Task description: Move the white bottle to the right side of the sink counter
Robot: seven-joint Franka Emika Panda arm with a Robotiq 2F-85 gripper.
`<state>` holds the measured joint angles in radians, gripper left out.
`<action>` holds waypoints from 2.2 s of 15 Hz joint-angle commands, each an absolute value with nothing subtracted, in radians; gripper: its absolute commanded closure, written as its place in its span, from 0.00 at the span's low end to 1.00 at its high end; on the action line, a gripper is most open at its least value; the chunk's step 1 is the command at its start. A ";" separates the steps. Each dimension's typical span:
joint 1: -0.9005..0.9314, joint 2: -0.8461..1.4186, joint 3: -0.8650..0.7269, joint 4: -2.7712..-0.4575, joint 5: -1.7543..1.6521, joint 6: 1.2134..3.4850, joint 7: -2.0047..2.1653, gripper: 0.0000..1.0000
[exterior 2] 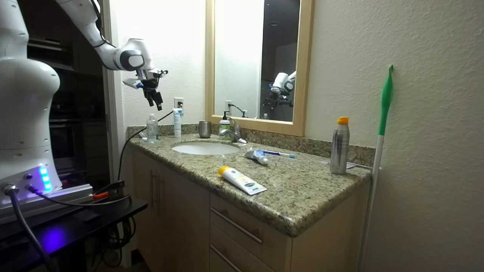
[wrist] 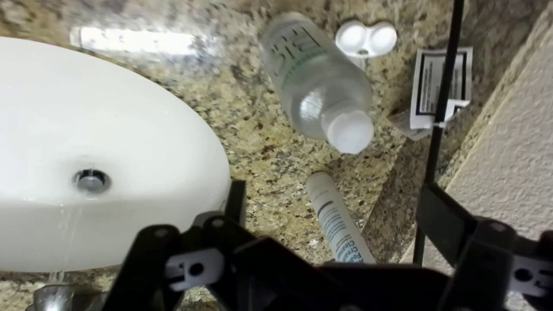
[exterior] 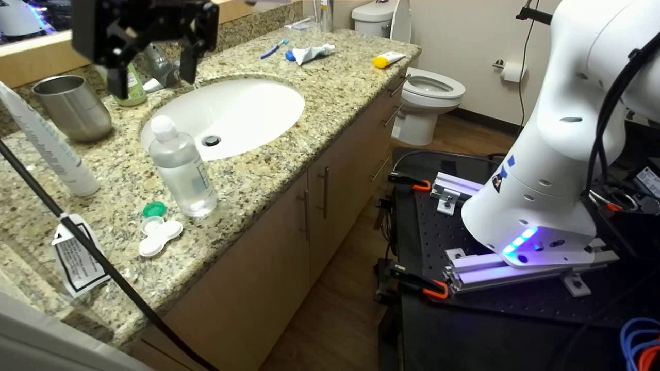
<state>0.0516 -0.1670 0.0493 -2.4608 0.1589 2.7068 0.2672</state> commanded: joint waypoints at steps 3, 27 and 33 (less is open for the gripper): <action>0.061 -0.025 0.094 -2.345 0.161 2.788 0.454 0.00; 0.051 0.123 0.018 -1.864 -0.039 2.378 0.796 0.00; 0.017 0.263 0.000 -1.839 0.081 2.448 0.632 0.00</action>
<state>0.0312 0.2013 0.0138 -1.8613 0.0388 2.3714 0.7191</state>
